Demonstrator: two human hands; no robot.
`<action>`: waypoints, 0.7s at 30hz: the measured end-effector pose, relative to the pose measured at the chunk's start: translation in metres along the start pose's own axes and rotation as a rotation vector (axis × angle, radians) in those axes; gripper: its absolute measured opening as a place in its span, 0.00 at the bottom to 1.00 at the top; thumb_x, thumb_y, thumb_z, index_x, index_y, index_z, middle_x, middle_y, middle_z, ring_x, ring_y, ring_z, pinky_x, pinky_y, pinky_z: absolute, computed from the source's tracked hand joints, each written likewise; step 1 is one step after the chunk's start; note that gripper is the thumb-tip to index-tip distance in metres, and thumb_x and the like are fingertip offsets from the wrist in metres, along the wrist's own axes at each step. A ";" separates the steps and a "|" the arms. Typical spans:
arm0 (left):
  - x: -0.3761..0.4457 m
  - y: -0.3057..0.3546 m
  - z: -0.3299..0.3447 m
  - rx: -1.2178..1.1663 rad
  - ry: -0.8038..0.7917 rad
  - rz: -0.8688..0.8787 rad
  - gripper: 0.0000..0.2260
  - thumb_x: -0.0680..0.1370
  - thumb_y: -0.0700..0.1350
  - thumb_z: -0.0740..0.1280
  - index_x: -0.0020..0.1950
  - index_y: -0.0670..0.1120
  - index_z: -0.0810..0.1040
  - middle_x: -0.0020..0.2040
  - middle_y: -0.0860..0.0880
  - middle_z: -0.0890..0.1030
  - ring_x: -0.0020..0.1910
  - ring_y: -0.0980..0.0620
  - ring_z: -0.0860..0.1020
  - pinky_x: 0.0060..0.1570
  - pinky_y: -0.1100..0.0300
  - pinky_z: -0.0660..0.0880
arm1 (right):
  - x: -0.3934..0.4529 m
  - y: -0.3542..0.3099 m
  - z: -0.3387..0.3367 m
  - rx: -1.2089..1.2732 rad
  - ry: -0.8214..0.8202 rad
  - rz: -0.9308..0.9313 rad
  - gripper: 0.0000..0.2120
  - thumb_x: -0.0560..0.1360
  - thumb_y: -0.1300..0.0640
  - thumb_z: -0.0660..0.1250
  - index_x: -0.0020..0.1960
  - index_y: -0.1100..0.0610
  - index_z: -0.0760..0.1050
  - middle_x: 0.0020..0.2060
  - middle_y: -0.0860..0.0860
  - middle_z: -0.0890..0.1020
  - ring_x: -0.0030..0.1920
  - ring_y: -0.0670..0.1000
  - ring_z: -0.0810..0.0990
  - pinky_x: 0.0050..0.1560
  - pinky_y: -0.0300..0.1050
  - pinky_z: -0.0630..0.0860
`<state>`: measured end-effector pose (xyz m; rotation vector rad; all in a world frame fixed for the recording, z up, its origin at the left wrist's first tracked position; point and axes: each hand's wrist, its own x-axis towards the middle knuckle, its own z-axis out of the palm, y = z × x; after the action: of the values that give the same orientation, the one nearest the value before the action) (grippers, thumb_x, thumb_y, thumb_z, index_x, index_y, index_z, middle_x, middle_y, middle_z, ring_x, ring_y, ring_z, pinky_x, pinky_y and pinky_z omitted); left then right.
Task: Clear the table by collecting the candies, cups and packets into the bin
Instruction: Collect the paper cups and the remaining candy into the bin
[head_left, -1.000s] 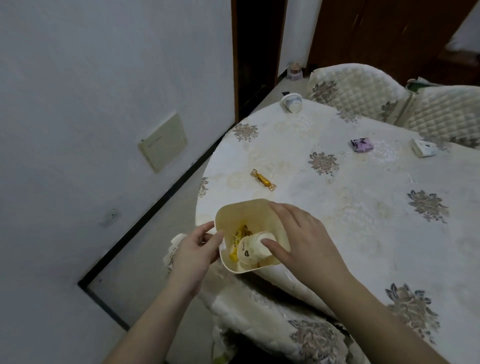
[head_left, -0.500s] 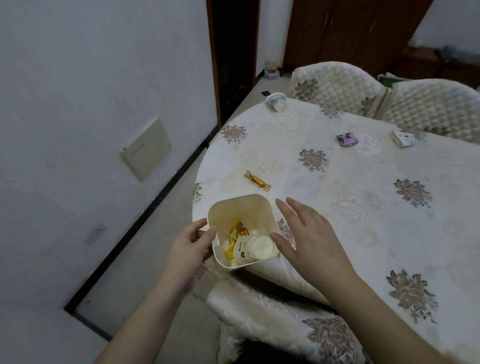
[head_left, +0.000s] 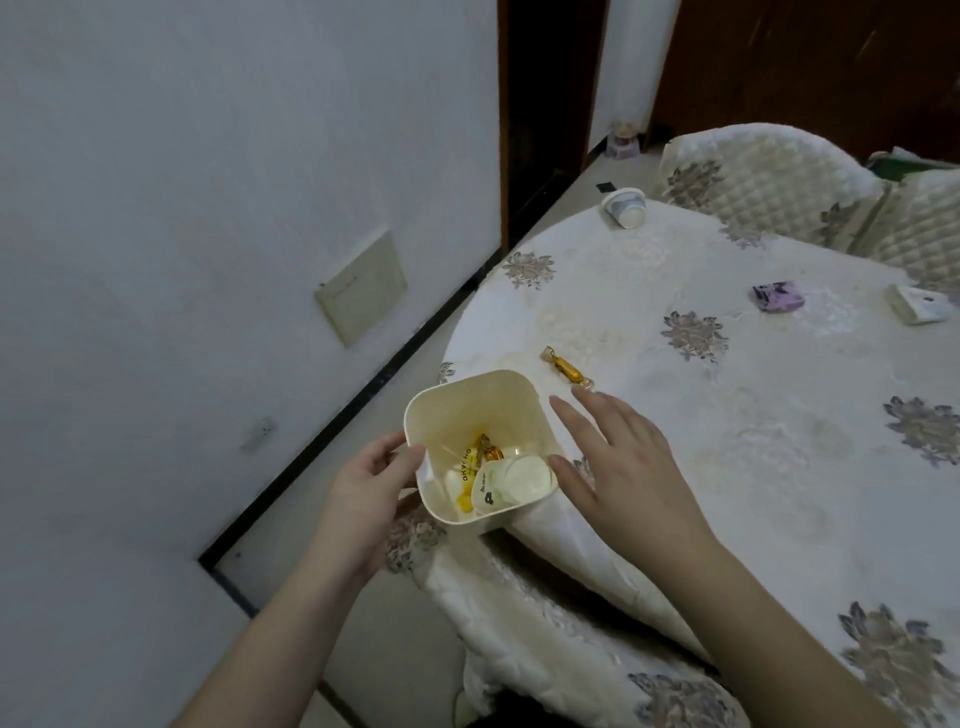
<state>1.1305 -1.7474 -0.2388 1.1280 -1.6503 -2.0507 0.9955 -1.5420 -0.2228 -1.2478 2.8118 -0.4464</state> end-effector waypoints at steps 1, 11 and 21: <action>-0.004 0.001 -0.003 -0.026 0.031 0.006 0.09 0.80 0.40 0.67 0.59 0.44 0.81 0.40 0.50 0.88 0.35 0.56 0.85 0.32 0.65 0.79 | 0.007 -0.002 0.000 0.010 0.003 -0.028 0.26 0.79 0.41 0.51 0.74 0.50 0.61 0.73 0.52 0.66 0.72 0.55 0.64 0.70 0.53 0.61; -0.033 0.009 -0.069 -0.118 0.349 0.108 0.08 0.80 0.42 0.67 0.56 0.50 0.82 0.45 0.50 0.88 0.40 0.54 0.86 0.34 0.64 0.80 | 0.062 -0.061 0.003 0.132 0.004 -0.306 0.28 0.80 0.39 0.49 0.75 0.51 0.59 0.73 0.50 0.65 0.72 0.51 0.61 0.71 0.50 0.57; -0.030 0.012 -0.138 -0.106 0.504 0.138 0.11 0.80 0.44 0.68 0.62 0.47 0.80 0.43 0.50 0.88 0.38 0.55 0.86 0.34 0.65 0.80 | 0.096 -0.125 0.038 0.158 -0.054 -0.440 0.28 0.79 0.40 0.47 0.73 0.52 0.63 0.70 0.51 0.70 0.68 0.52 0.67 0.68 0.51 0.63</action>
<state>1.2449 -1.8287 -0.2220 1.3153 -1.3132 -1.5779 1.0264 -1.7013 -0.2171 -1.8072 2.3901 -0.6222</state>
